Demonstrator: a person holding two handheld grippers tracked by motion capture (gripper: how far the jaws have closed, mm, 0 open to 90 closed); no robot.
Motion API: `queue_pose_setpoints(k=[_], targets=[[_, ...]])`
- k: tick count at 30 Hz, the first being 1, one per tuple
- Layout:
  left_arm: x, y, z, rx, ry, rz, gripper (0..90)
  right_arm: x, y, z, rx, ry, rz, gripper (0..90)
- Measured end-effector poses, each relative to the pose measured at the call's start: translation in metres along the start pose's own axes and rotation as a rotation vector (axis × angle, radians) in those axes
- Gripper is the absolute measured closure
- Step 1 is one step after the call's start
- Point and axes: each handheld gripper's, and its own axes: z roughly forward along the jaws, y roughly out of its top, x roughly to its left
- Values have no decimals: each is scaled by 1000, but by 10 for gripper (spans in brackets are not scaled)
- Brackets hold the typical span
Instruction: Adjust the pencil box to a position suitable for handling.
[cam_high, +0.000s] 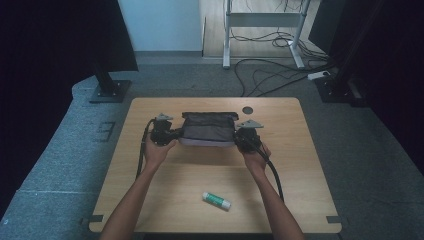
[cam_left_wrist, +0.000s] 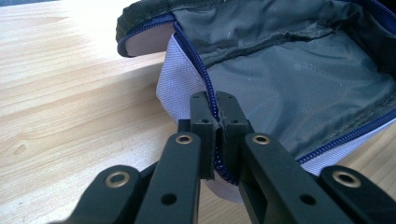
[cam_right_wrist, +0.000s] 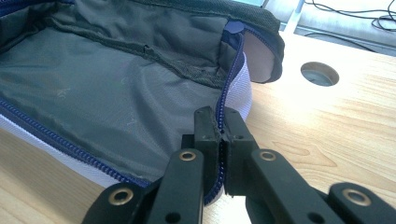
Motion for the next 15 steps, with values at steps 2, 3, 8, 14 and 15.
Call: queue_pose_setpoints(k=[2,3,8,14,15], targets=[[0,-1,-2,1,-2,3,874,1,-1,-1,-13,-1,-3,860],[-1,-1,-3,0,-1,5,873,2,-2,-2,-13,-1,-4,859],[-3,-4,-8,-12,-11,13,872,3,-6,-6,-23,14,3,860],[-5,-10,-12,-19,-25,15,871,3,-10,-12,-33,30,3,859],[-5,-11,-12,-21,-28,13,871,4,-11,-13,-33,32,3,859]])
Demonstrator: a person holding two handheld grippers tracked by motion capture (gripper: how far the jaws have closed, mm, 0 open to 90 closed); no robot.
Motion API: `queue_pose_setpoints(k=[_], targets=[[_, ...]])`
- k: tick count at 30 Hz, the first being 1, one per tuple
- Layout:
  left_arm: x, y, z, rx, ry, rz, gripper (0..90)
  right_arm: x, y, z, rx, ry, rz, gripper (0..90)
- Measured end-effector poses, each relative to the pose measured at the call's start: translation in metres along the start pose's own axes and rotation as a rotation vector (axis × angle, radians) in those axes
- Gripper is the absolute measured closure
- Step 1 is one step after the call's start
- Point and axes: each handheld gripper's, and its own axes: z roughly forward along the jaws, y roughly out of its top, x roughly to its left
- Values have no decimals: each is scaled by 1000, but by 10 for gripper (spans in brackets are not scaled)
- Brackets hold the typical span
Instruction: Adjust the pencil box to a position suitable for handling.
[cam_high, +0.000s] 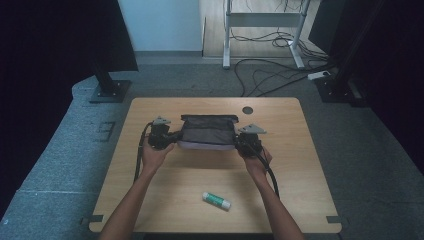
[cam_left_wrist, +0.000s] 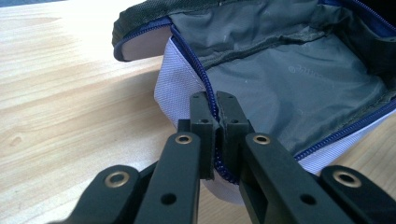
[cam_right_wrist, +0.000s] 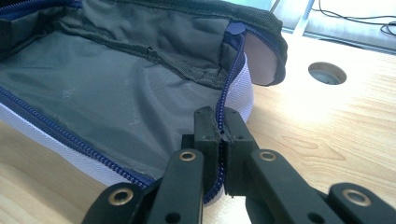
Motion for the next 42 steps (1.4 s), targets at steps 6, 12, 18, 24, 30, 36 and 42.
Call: queue_pose_setpoints(k=[6,12,18,24,30,36,42], targets=[[-3,-7,-1,-5,-2,8,871,1,-5,-2,-1,9,7,859],[-4,-11,-3,-4,-2,13,872,4,-10,-4,-3,11,0,859],[-3,-15,-6,-4,-8,9,873,9,-12,-7,-10,9,-18,859],[-1,-18,-8,-3,-16,4,873,14,-15,-10,-18,14,-24,859],[-2,-22,-10,0,-21,6,874,16,-20,-12,-18,23,-19,860],[-3,-29,-12,0,-23,11,874,19,-22,-15,-25,30,-21,860],[-6,-35,-16,0,-30,25,874,20,-26,-17,-27,38,-20,860]])
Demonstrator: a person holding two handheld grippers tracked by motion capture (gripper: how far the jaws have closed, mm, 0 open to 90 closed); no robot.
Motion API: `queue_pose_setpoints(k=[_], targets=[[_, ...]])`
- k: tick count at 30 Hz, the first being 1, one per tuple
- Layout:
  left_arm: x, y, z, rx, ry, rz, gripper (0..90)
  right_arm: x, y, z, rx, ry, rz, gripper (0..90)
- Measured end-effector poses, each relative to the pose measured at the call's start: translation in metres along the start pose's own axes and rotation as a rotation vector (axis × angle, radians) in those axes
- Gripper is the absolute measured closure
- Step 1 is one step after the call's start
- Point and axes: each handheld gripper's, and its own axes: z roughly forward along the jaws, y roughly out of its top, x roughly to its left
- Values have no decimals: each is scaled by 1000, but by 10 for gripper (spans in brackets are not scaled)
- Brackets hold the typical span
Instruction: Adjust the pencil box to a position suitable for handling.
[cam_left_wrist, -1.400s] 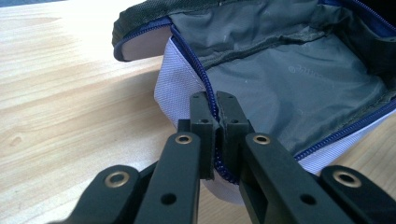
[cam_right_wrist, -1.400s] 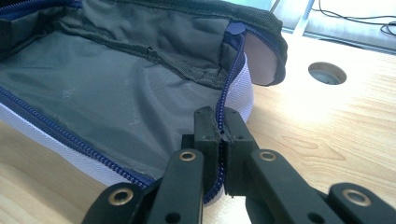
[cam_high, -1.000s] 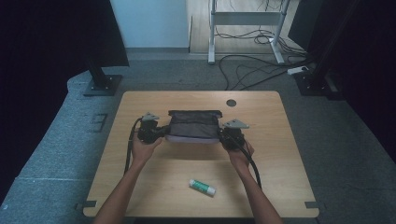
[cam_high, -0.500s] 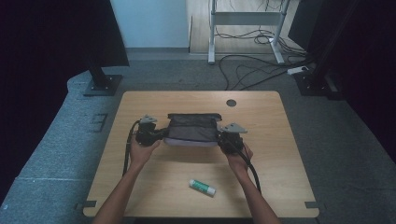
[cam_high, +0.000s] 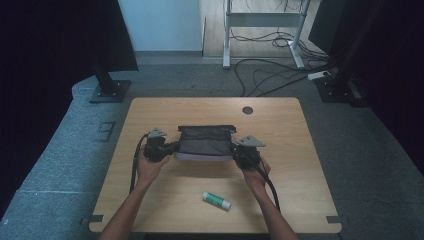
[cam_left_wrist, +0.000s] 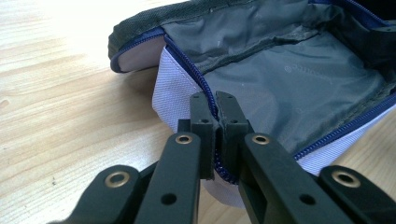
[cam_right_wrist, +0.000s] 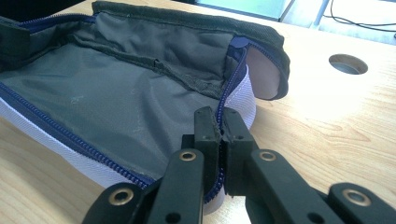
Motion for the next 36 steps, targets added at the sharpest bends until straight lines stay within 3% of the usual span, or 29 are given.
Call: queue_pose_setpoints(k=[19,36], targets=[[-9,-22,-4,7,-21,16,873,9,-22,-10,11,19,-14,860],[-10,-41,17,77,-26,2,855,5,-45,1,95,20,-7,852]])
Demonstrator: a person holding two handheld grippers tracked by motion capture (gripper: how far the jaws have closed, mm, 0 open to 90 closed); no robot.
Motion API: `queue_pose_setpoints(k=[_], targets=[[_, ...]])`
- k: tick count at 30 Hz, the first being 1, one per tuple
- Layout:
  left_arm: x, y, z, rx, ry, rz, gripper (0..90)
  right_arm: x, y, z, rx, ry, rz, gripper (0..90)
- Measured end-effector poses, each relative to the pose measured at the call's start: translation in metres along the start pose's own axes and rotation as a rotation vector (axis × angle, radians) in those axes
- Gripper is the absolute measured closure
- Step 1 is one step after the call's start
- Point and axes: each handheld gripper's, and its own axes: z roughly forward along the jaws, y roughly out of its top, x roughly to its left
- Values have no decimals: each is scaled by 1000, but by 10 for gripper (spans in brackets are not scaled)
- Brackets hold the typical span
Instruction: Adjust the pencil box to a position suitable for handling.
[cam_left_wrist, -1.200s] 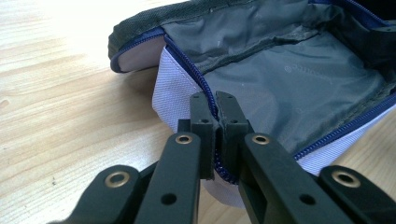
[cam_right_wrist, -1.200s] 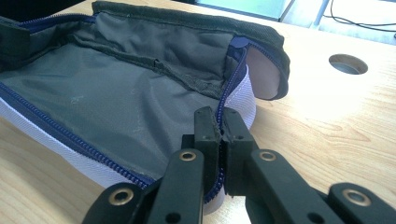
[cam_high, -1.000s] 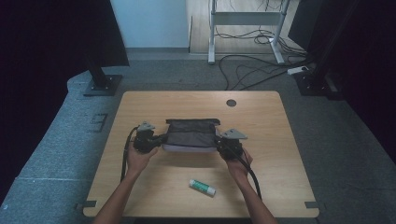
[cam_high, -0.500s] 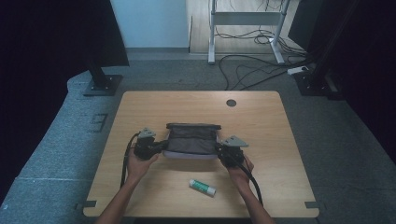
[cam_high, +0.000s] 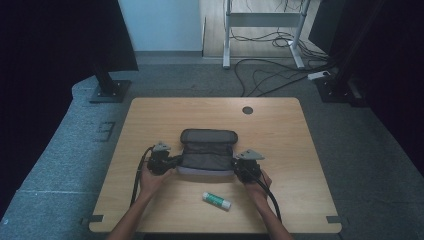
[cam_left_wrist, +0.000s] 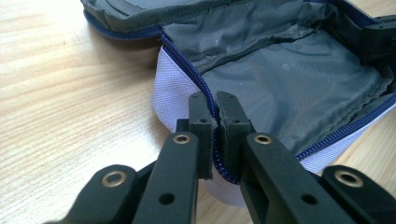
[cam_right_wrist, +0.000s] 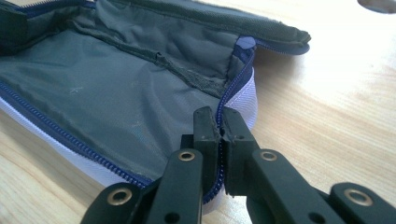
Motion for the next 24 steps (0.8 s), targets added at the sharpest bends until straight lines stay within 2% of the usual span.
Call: queue_pose_setpoints(k=[7,10,11,13,14,15,16,17,18,21,24], targets=[[0,-5,5,18,4,3,843,0,-3,4,28,0,-1,838],[0,-7,6,21,5,4,806,0,-4,5,29,-3,-14,827],[0,-7,7,21,5,7,772,0,-5,5,29,-5,-18,818],[-1,-7,7,21,33,19,638,0,-5,5,33,-11,-23,771],[-1,-8,6,14,48,16,574,-1,-6,5,35,-13,-28,722],[-1,-8,6,6,54,10,454,-1,-6,5,37,-17,-40,651],[0,-7,5,1,59,10,454,-1,-6,5,37,-17,-40,651],[0,-7,4,-10,67,6,352,-2,-6,3,15,-31,-28,566],[0,-7,3,-19,72,5,352,-2,-6,3,15,-31,-28,566],[1,-6,-1,-36,75,2,284,-5,-5,0,-8,-19,-17,486],[-1,-7,-7,-60,65,3,280,-7,-3,-5,-27,-15,-13,438]])
